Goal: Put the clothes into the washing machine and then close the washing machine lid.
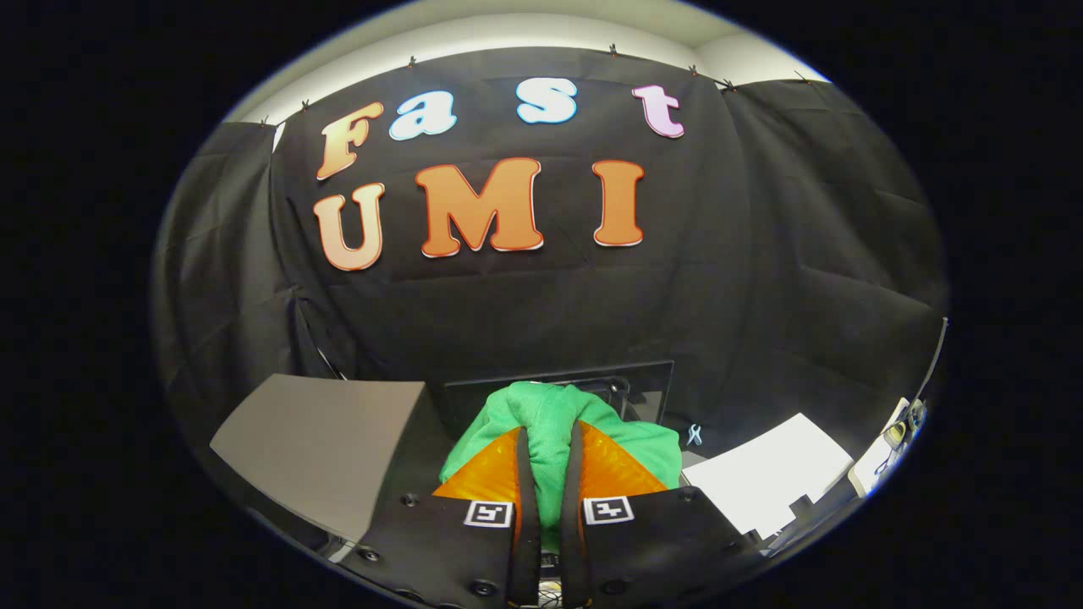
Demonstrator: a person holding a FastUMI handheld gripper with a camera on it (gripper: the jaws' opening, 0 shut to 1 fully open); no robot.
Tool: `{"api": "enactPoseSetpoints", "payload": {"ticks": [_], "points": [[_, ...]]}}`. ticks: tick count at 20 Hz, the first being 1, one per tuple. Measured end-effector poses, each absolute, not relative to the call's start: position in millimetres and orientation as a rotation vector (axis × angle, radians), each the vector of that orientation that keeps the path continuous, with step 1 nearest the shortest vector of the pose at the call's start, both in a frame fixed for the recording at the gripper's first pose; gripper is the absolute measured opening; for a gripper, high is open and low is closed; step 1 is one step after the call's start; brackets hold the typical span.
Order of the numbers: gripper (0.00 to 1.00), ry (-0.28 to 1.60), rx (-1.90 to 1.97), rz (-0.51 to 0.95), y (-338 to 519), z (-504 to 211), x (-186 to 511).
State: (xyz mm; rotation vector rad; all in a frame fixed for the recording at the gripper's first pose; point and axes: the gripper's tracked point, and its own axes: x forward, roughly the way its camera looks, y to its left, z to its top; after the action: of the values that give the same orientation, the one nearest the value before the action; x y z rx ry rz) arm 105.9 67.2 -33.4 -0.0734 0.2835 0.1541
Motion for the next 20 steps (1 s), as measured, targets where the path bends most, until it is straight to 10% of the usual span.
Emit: {"api": "enactPoseSetpoints", "payload": {"ticks": [20], "points": [[0.17, 0.647, -0.187, 0.326, 13, -264, 228]]}}
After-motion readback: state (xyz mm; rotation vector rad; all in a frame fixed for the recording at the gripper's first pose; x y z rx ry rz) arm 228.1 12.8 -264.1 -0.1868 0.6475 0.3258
